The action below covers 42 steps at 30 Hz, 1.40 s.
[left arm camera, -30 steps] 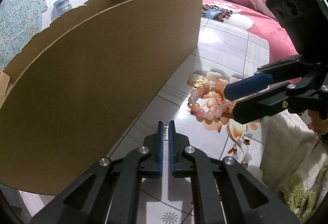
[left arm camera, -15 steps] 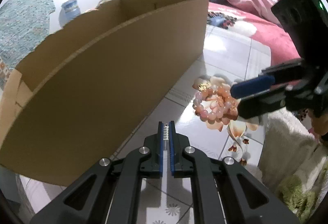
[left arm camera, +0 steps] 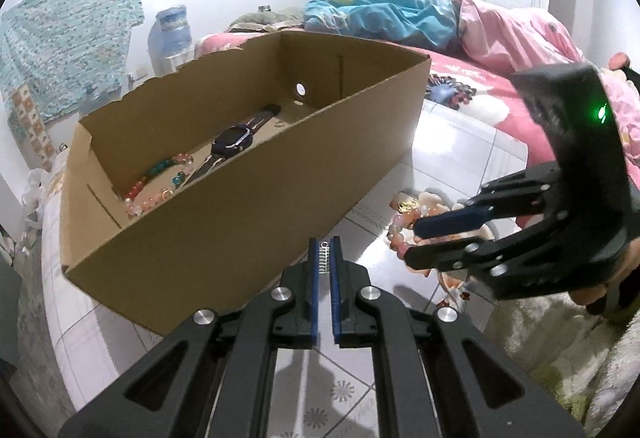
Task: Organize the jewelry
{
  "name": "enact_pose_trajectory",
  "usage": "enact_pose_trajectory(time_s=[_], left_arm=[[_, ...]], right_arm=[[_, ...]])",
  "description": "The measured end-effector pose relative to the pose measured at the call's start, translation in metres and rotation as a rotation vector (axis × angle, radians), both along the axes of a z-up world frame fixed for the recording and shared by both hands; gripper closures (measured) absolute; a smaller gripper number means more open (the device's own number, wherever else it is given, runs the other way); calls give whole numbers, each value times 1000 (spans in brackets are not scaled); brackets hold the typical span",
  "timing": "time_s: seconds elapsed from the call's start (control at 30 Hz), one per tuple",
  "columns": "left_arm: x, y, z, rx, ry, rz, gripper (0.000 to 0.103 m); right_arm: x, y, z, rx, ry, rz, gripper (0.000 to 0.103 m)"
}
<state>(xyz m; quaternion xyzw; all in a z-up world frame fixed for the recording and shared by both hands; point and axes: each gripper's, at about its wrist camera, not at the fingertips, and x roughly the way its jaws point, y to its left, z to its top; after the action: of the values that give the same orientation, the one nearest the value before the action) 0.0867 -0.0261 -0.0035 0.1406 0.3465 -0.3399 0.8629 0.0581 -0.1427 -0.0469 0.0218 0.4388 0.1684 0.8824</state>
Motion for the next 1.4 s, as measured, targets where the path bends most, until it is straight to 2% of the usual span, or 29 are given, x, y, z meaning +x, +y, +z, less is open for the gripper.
enact_pose_trajectory(time_s=[0.17,0.5,0.6,0.67,0.73,0.93,1.1,1.23,1.4], left_arm=[[-1,3,0,-13,5,7,99],[0,10,-8,-29,15,34,99],[0,14,-8,-30,13,45,99],[0,16,-8,-30,10,53,99],[1,19,-8,-33,9,62,99],[5,26,-10,-37,11,86,99],[6,29,-9,-36,4,101,99],[6,30,-8,-34,-3,115,99],[5,34,-7,-29,-8,123,99]], right_arm=[[1,17,-3,-125,-24,14,78],[-4,15,-3,-133,-19,-4,79],[0,23,-2,-171,-31,-1,92],[1,23,0,-182,-30,-6,96],[1,16,5,-158,-42,-28,96],[-1,-24,32,20,-71,-106,96],[-5,-35,48,138,-101,-82,96],[-1,-14,44,152,-95,-20,96],[3,23,19,104,-49,63,94]])
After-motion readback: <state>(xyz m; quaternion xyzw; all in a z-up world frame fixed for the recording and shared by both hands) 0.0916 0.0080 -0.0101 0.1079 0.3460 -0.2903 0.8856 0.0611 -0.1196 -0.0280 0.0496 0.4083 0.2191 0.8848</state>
